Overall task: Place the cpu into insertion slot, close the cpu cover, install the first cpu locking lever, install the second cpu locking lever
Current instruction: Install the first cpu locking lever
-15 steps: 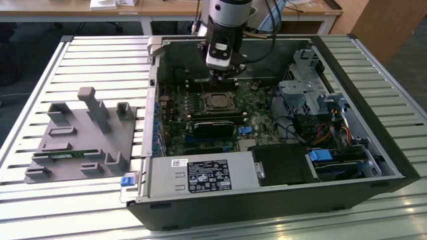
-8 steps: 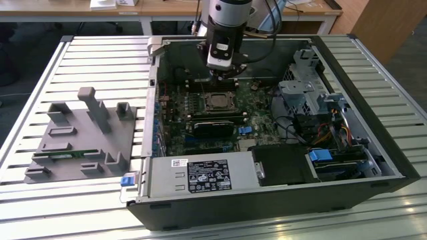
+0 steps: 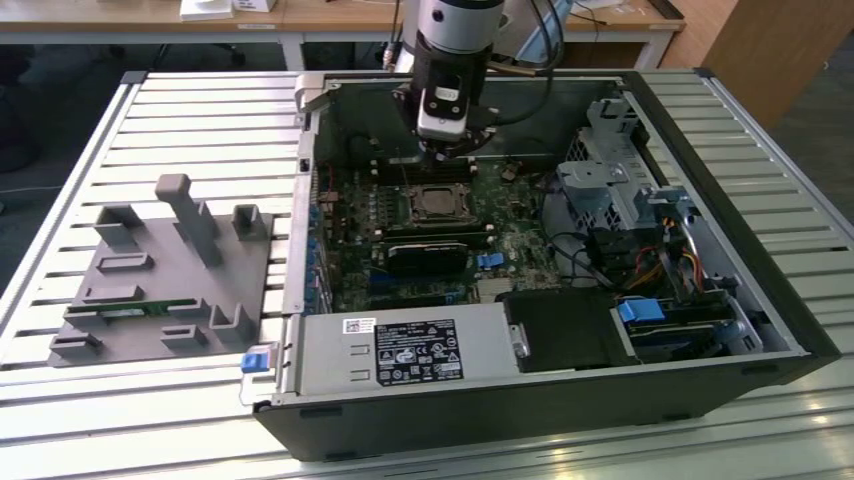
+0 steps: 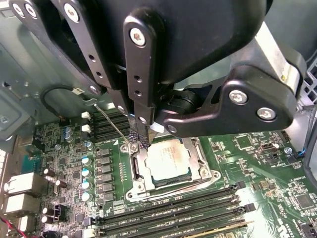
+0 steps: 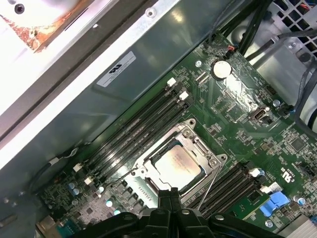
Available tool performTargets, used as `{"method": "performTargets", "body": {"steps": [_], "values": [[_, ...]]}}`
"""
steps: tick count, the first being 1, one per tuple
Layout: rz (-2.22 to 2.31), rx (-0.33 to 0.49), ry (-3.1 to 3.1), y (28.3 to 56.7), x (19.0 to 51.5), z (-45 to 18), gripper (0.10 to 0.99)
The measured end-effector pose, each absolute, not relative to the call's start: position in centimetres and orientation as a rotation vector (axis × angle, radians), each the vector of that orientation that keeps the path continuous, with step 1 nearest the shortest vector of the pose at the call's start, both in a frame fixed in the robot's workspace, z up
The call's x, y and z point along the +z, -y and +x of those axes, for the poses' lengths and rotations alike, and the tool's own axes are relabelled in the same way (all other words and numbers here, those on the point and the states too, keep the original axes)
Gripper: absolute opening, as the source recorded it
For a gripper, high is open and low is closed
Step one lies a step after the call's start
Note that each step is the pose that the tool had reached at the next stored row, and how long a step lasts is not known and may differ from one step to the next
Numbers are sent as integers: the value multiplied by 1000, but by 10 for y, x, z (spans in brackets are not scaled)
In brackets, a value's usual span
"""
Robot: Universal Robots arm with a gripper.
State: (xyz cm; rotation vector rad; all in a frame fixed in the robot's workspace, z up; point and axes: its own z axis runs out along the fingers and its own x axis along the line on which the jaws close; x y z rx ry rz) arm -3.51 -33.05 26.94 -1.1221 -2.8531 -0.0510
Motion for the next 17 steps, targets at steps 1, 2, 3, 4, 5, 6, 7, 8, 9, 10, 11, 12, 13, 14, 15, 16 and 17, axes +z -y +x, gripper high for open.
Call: {"method": "performTargets", "body": {"steps": [1,2,3,4,5,6,7,8,9,10,11,12,13,14,15,16,17], "values": [[-1115,-51,2856,330,269,-35,106],[-1108,-51,2859,330,269,-35,106],[-1100,-50,2861,330,269,-35,106],[-1092,-50,2864,330,269,-35,106],[-1083,-50,2868,330,269,-35,106],[-1075,-49,2871,330,269,-35,106],[-1065,-49,2874,330,269,-35,106],[-1057,-48,2877,330,269,-35,106],[-1048,-48,2880,330,269,-35,106],[-1039,-48,2884,330,269,-35,106],[-1031,-47,2886,330,269,-35,106],[-1024,-47,2889,330,269,-35,106],[-1017,-47,2891,330,269,-35,106],[-1011,-47,2893,330,269,-35,106],[-1003,-46,2896,330,269,-35,106],[-994,-46,2899,330,269,-35,106],[-983,-45,2902,330,269,-35,106]]}}
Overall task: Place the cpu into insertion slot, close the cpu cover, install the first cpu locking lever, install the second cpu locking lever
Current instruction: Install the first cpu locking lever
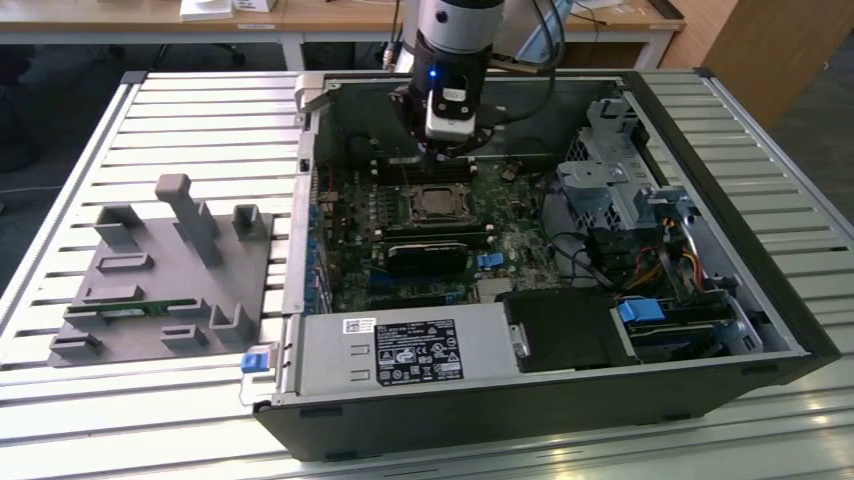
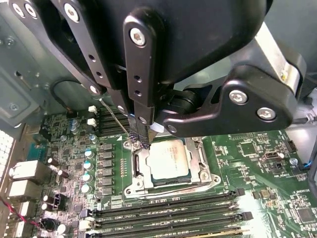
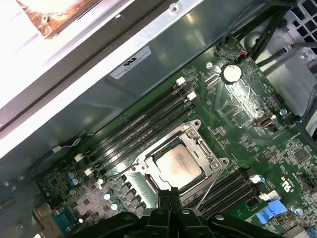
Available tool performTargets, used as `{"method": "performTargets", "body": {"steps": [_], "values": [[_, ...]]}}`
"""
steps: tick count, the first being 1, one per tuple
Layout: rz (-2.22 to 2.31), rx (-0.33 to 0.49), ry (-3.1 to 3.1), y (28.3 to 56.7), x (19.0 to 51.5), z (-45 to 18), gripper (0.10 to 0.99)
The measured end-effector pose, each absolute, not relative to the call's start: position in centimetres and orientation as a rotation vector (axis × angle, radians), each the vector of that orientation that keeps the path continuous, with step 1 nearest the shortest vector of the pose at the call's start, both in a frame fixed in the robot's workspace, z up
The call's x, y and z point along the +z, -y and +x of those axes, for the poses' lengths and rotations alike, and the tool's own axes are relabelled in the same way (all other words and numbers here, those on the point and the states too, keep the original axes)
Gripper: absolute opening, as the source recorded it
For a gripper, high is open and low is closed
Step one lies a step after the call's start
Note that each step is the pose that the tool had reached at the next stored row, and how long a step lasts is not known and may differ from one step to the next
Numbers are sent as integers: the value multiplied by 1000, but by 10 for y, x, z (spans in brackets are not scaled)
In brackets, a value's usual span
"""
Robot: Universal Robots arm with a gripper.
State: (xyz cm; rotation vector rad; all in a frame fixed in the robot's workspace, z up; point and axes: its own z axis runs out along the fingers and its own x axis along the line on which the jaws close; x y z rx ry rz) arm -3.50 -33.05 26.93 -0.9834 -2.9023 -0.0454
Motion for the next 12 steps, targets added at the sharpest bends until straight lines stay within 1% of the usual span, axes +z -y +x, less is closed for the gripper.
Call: {"method": "performTargets", "body": {"steps": [12], "values": [[-802,-39,2958,331,269,-35,106]]}}
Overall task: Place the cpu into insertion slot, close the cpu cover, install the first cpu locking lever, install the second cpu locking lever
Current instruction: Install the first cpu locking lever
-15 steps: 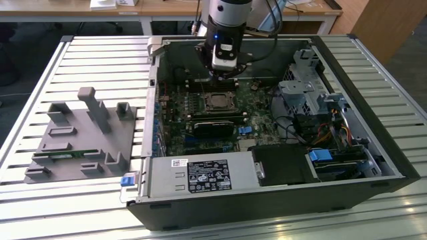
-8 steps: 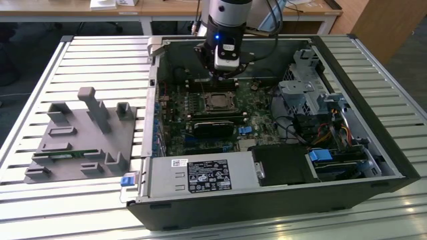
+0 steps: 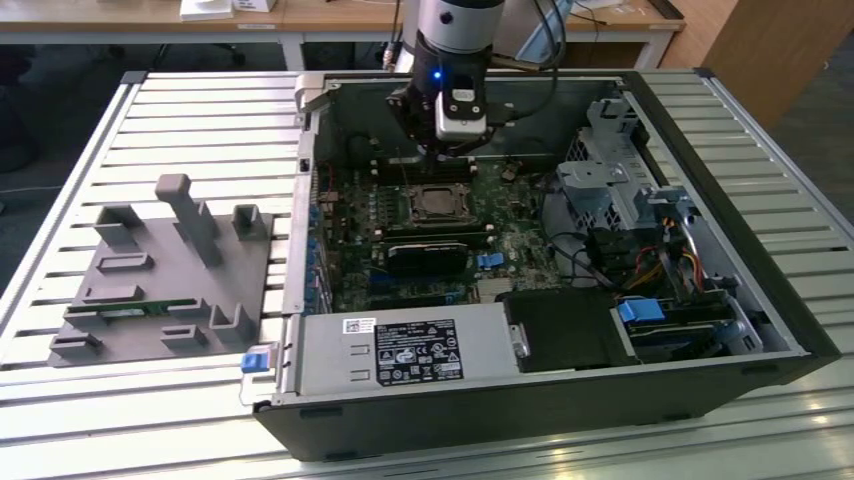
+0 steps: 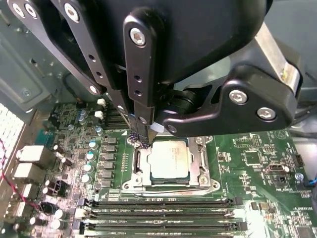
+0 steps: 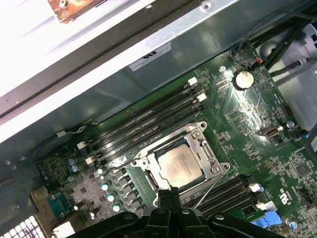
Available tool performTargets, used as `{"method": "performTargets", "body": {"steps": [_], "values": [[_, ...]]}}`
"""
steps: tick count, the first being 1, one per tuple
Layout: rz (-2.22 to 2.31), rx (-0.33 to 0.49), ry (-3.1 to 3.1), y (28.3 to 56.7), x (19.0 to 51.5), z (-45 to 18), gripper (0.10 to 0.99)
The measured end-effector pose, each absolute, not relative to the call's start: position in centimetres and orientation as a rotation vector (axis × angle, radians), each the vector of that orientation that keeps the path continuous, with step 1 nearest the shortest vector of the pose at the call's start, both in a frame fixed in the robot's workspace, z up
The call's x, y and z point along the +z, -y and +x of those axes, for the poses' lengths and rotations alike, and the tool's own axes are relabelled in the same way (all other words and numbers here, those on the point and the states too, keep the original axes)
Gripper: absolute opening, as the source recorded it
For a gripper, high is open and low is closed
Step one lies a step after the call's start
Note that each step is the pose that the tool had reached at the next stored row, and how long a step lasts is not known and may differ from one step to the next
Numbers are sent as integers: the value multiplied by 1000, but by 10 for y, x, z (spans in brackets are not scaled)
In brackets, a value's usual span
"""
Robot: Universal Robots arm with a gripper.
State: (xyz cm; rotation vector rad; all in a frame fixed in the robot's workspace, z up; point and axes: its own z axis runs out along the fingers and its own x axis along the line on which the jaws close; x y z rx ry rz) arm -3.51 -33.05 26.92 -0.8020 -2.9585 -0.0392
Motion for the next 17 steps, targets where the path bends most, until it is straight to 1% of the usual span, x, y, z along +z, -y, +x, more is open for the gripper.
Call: {"method": "performTargets", "body": {"steps": [9,17], "values": [[-762,-63,3029,330,268,-36,106],[-597,-75,3073,330,267,-36,106]]}}
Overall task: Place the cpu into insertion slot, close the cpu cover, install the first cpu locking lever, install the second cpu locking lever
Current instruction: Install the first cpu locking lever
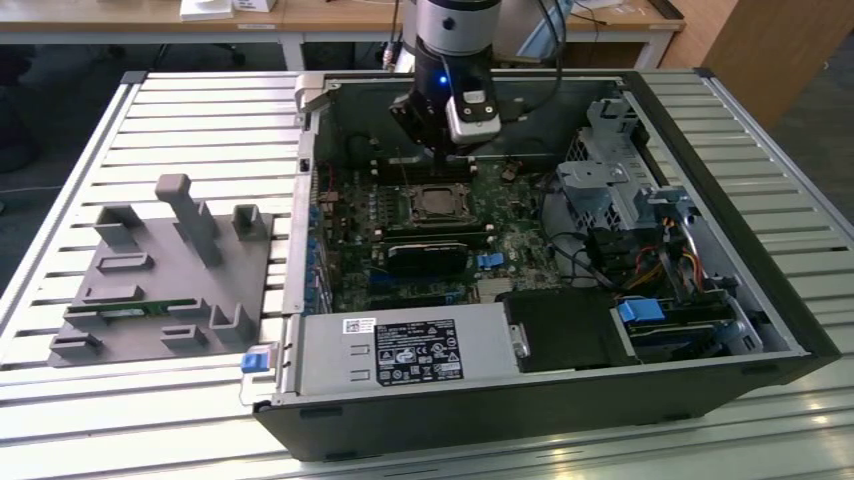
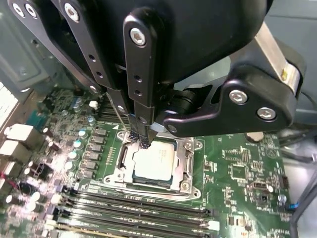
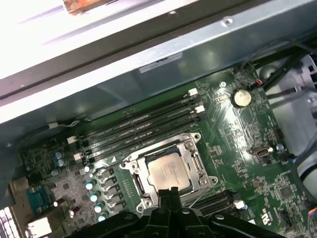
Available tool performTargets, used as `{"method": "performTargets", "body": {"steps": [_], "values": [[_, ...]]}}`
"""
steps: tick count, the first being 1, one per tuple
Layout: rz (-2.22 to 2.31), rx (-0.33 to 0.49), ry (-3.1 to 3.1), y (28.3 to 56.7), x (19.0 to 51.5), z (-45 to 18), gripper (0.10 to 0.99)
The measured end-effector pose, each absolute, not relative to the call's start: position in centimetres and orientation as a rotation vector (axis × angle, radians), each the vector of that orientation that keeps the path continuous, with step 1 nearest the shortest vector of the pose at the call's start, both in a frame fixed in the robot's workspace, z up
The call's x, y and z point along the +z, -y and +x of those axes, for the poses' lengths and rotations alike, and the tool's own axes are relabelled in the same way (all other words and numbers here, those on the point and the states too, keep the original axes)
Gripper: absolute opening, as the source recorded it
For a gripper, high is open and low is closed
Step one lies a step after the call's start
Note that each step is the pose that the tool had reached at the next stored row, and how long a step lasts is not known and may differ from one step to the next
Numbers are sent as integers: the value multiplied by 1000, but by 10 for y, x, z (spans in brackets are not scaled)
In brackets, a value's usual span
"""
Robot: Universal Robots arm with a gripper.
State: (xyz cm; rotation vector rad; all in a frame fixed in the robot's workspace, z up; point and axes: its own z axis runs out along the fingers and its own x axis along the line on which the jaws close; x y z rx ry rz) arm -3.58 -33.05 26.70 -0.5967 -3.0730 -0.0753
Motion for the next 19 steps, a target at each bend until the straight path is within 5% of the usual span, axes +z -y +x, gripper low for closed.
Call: {"method": "performTargets", "body": {"steps": [19], "values": [[-351,-74,3109,331,267,-36,106]]}}
